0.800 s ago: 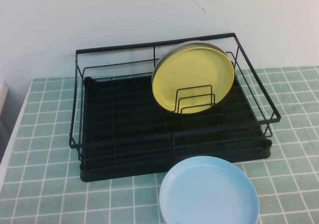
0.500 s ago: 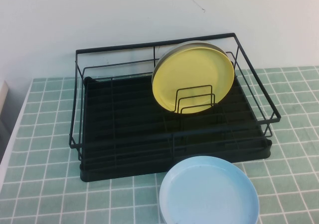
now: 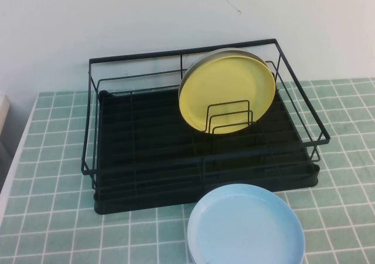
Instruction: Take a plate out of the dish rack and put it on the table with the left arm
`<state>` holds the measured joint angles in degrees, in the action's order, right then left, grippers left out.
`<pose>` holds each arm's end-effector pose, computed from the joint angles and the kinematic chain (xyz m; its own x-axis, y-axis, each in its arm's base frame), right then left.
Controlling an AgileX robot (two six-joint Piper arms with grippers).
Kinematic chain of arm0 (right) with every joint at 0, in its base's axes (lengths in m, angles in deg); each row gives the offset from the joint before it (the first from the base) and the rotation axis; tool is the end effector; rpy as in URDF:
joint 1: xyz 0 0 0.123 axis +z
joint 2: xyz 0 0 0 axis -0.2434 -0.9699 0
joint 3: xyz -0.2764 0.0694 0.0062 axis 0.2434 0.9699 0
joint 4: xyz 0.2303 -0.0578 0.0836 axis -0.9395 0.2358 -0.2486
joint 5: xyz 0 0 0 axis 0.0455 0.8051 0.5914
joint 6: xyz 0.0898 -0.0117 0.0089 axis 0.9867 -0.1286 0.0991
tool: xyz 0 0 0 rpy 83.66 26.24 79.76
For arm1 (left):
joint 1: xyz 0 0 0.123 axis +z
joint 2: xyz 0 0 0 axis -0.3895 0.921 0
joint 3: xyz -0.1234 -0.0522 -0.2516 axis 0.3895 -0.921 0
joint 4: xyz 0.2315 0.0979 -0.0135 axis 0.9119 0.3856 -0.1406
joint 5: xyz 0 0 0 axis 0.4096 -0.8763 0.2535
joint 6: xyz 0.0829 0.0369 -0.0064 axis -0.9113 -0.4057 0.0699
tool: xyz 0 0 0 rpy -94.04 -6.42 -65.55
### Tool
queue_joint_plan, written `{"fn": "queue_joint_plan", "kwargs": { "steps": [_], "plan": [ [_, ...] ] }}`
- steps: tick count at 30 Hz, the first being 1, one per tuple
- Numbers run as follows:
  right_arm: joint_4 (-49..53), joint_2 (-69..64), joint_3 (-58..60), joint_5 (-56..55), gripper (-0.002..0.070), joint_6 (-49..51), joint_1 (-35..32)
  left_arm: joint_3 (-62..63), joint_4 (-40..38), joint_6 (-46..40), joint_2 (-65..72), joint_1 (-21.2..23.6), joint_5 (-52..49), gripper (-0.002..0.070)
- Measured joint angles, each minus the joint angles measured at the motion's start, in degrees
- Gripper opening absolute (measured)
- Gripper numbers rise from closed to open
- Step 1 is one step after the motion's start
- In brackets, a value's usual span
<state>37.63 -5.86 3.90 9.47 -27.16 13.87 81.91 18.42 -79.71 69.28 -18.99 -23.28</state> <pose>0.0529 -0.0002 0.1756 -0.2712 0.0010 -0.9625 0.0038 1.0000 -0.0001 0.0533 0.0055 0.1783 -0.2516 0.0069 -0.9678 -0.0823 0.9962 0.0285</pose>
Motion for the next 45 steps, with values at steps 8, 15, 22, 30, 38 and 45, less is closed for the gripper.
{"fn": "queue_joint_plan", "kwargs": {
  "steps": [8, 15, 22, 30, 38, 45],
  "plan": [
    [0.00, 0.00, 0.00, 0.00, -0.0001, 0.00, 0.00, 0.00, 0.00, 0.00, 0.00, 0.00, 0.00, -0.0004],
    [0.00, 0.00, 0.00, 0.00, -0.0001, 0.00, 0.00, 0.00, 0.00, 0.00, 0.00, 0.00, 0.00, -0.0004],
    [0.00, 0.00, 0.00, 0.00, -0.0001, 0.00, 0.00, 0.00, -0.31, 0.00, 0.00, 0.00, 1.29, -0.0004],
    [0.00, 0.00, 0.00, 0.00, -0.0001, 0.00, 0.00, -0.36, -3.02, 0.00, 0.00, 0.00, 19.40, -0.0004],
    [0.00, 0.00, 0.00, 0.00, -0.0001, 0.00, 0.00, -0.36, -3.13, 0.00, 0.00, 0.00, 53.94, -0.0004],
    [0.00, 0.00, 0.00, 0.00, -0.0001, 0.00, 0.00, -0.36, -2.92, 0.00, -0.29, 0.00, 72.04, -0.0004]
  ]
}}
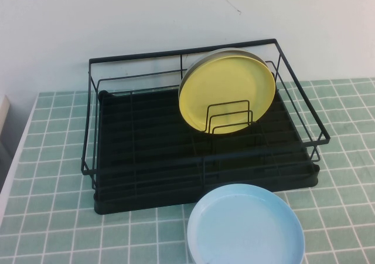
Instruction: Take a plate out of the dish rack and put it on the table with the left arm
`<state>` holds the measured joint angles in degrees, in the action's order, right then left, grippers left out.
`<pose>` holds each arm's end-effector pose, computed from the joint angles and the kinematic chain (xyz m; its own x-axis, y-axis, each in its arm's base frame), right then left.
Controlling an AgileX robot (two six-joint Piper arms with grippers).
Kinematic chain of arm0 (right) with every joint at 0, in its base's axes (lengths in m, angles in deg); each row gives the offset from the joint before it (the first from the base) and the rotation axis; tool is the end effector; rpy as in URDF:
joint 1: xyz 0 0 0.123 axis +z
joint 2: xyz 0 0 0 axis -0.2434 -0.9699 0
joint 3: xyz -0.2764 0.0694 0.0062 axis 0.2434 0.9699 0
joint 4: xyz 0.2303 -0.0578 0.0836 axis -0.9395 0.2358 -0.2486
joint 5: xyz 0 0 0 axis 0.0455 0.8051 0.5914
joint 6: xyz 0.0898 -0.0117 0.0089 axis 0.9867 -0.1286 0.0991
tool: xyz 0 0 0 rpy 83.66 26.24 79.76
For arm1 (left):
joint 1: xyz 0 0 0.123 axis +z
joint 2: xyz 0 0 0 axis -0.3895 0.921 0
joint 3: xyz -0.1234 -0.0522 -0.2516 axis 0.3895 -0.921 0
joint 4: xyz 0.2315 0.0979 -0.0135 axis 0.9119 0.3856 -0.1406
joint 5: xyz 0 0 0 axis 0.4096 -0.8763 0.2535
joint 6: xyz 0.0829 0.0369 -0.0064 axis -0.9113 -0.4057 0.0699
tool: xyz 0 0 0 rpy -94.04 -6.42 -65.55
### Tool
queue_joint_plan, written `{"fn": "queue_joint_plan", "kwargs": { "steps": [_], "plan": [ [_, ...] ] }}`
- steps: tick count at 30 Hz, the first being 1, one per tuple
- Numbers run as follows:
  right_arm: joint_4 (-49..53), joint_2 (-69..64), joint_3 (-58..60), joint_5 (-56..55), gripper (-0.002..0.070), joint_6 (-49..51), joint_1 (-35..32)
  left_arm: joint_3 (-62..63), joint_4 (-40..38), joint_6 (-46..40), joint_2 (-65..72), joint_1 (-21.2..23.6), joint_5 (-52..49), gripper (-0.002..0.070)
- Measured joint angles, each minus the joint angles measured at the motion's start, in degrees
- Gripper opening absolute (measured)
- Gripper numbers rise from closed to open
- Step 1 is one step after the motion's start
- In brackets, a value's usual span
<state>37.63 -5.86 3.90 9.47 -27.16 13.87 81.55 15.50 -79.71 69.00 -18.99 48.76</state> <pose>0.0529 -0.0002 0.1756 -0.2712 0.0010 -0.9625 0.0038 1.0000 -0.0001 0.0144 0.0001 0.2760 0.8423 0.0298 -0.5382 -0.0400 0.9992 -0.0073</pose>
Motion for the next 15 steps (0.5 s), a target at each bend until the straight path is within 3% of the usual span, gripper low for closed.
{"fn": "queue_joint_plan", "kwargs": {
  "steps": [10, 15],
  "plan": [
    [0.00, 0.00, 0.00, 0.00, -0.0001, 0.00, 0.00, 0.00, 0.38, 4.89, -0.10, 0.00, 14.07, -0.0004],
    [0.00, 0.00, 0.00, 0.00, -0.0001, 0.00, 0.00, 6.58, 3.01, 7.90, -0.10, 0.00, 11.38, -0.0004]
  ]
}}
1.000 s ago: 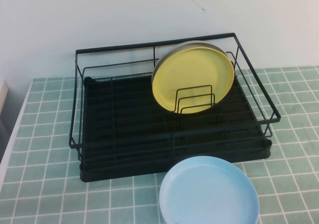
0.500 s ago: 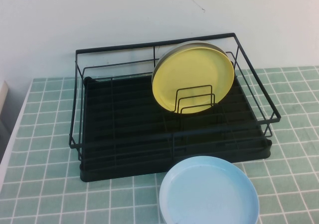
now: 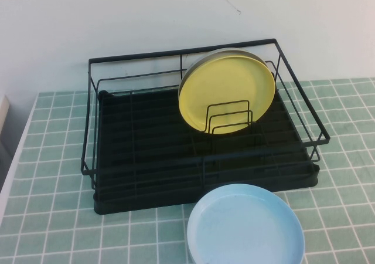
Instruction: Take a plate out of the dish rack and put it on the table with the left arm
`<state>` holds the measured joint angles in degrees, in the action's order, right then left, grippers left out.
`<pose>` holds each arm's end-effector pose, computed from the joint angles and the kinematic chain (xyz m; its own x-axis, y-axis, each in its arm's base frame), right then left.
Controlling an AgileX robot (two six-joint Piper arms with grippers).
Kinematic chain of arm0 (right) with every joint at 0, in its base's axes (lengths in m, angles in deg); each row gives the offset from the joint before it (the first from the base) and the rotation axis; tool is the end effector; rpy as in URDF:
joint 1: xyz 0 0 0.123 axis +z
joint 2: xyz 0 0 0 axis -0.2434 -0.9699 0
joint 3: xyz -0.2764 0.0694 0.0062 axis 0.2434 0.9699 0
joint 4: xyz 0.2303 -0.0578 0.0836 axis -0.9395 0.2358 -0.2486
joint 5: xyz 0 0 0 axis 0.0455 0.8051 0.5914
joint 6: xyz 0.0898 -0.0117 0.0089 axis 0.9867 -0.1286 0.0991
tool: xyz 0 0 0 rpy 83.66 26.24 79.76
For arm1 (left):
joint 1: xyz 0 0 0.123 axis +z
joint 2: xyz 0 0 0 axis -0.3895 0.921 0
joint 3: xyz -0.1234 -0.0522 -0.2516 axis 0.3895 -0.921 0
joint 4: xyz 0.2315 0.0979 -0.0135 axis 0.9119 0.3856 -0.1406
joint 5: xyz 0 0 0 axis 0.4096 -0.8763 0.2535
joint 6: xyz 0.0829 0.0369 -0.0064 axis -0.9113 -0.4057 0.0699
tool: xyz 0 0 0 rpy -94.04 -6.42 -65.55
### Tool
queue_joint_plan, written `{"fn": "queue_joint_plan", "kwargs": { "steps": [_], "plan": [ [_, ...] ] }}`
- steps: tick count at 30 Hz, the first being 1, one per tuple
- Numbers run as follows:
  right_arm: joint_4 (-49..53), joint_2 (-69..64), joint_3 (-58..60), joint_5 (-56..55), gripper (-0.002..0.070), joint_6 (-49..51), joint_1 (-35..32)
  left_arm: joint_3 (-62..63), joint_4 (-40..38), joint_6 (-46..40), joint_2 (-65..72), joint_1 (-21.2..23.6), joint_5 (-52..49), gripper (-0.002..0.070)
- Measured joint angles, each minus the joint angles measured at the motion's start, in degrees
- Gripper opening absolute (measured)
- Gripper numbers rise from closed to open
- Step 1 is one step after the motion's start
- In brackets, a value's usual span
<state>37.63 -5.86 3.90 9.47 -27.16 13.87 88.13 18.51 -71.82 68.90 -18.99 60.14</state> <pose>0.0529 -0.0002 0.1756 -0.2712 0.0010 -0.9625 0.0038 1.0000 -0.0001 -0.0179 -0.0065 0.3154 0.9633 -0.0783 -0.2566 0.0860 0.9961 0.0190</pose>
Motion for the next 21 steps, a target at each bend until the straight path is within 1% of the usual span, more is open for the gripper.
{"fn": "queue_joint_plan", "kwargs": {
  "steps": [3, 5, 8, 11, 14, 17, 19, 21],
  "plan": [
    [0.00, 0.00, 0.00, 0.00, -0.0001, 0.00, 0.00, 9.48, 2.86, 3.70, 0.00, 0.00, -10.58, -0.0004],
    [0.00, 0.00, 0.00, 0.00, -0.0001, 0.00, 0.00, 15.90, 5.84, 6.69, 0.00, 0.00, -22.05, -0.0004],
    [0.00, 0.00, 0.00, 0.00, -0.0001, 0.00, 0.00, 25.10, 12.29, 11.75, 0.26, 0.00, -39.82, -0.0004],
    [0.00, 0.00, 0.00, 0.00, -0.0001, 0.00, 0.00, 32.13, 14.46, 19.09, 2.26, 0.03, -56.59, -0.0004],
    [0.00, 0.00, 0.00, 0.00, -0.0001, 0.00, 0.00, 35.04, 13.91, 22.40, 6.02, 0.03, -71.17, -0.0004],
    [0.00, 0.00, 0.00, 0.00, -0.0001, 0.00, 0.00, 35.32, 10.37, 21.97, 9.58, 0.03, -79.36, -0.0004],
    [0.00, 0.00, 0.00, 0.00, -0.0001, 0.00, 0.00, 35.32, 6.97, 18.91, 11.63, 0.03, -83.67, -0.0004],
    [0.00, 0.00, 0.00, 0.00, -0.0001, 0.00, 0.00, 35.32, 1.61, 12.83, 13.88, 0.03, -88.36, -0.0004]
  ]
}}
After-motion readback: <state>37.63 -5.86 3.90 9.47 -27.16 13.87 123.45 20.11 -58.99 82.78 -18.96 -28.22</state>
